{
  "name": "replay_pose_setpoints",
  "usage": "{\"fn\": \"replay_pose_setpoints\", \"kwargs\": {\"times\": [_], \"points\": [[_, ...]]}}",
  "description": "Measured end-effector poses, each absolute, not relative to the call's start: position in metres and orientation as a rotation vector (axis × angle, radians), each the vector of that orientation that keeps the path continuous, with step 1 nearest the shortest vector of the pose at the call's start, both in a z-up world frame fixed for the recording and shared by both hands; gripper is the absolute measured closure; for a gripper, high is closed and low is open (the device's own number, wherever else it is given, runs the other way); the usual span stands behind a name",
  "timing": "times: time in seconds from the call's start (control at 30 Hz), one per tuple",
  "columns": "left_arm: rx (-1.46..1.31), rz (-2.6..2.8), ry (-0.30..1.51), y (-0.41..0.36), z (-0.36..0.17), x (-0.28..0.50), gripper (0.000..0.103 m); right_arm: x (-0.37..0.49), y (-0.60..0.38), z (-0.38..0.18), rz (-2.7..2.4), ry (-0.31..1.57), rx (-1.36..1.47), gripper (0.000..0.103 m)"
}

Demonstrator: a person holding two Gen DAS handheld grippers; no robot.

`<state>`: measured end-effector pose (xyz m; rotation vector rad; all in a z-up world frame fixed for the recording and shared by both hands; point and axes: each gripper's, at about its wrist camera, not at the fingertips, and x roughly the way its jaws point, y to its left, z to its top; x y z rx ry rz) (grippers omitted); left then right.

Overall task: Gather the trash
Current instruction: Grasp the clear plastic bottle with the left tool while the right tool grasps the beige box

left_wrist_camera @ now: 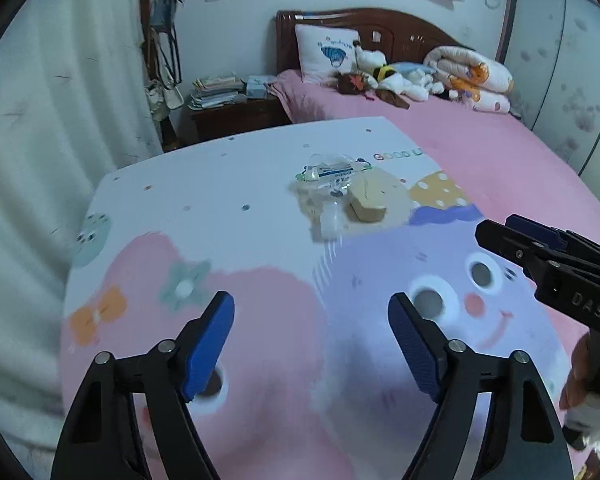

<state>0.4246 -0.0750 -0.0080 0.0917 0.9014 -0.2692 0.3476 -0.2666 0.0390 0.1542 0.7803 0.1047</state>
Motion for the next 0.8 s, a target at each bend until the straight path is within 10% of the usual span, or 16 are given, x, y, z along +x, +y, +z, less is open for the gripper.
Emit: {"fn": "replay_pose_setpoints", "kwargs": {"times": [0.57, 0.8], "points": [[0.112, -0.213, 1.019, -0.148, -0.128, 0.593, 0.042, 0.479, -0.295, -0.059, 0.096, 0.897, 0.299, 0.046], [0.113, -0.207, 1.040, -0.165, -0.145, 0.615, 0.067, 0.494, -0.297, -0.067, 0.112, 0.910, 0.314, 0.046]]}}
